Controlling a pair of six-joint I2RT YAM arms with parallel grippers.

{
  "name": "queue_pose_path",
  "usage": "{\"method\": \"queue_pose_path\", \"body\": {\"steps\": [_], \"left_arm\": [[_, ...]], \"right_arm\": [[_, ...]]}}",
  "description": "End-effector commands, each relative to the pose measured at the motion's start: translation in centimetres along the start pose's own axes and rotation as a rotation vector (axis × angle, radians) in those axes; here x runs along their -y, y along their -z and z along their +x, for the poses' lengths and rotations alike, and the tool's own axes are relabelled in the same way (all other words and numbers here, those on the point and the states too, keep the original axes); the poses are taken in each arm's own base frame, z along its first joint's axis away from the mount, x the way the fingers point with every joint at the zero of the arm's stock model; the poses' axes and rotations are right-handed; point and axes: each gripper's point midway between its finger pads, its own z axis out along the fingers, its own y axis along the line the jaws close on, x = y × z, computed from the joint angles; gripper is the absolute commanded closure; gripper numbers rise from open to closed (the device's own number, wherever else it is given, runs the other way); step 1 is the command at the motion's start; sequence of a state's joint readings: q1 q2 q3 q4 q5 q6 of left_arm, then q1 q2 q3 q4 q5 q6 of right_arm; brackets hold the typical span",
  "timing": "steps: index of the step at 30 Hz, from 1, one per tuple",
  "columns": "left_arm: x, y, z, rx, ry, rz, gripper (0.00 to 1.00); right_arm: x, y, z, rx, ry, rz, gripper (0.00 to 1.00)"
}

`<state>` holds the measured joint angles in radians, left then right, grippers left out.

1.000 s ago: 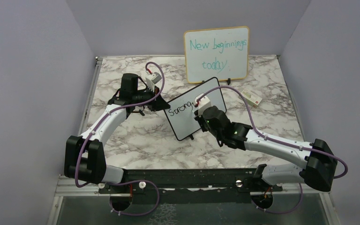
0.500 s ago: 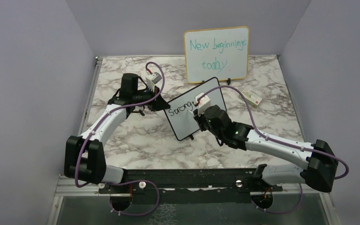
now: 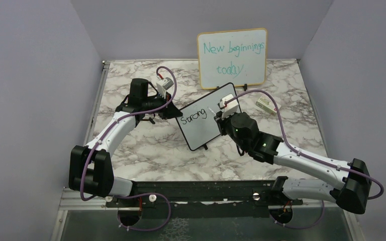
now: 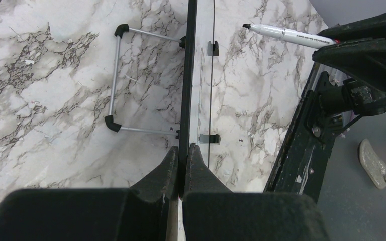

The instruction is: Write a sentence on the whiteboard

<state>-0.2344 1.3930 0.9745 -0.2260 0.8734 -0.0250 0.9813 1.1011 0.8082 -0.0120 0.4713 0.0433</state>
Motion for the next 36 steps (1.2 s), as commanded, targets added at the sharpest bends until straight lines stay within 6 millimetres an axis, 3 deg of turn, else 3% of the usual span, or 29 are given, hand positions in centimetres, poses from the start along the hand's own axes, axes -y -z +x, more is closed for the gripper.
{"method": "queue_pose_path", "body": {"steps": [1, 8, 16, 36], "left_arm": [[-2.5, -0.5, 5.0, -0.151, 0.053, -0.121, 1.00], [-2.6, -0.5, 5.0, -0.151, 0.055, -0.125, 1.00], [-2.7, -0.6, 5.1, -0.155, 0.060, -0.128, 1.00], [-2.9, -0.6, 5.3, -0.162, 0.064, -0.133, 1.00]], "right_arm": [[1.6, -0.3, 0.0, 0.018, 0.002, 0.083, 1.00], [2.7, -1.2, 0.6, 0.007, -0.038, 0.069, 0.99], [5.2, -1.7, 0.2, 0.045, -0.125, 0.055, 1.00], [3.9, -2.7, 0.9, -0.001, -0.059, -0.011, 1.00]]}}
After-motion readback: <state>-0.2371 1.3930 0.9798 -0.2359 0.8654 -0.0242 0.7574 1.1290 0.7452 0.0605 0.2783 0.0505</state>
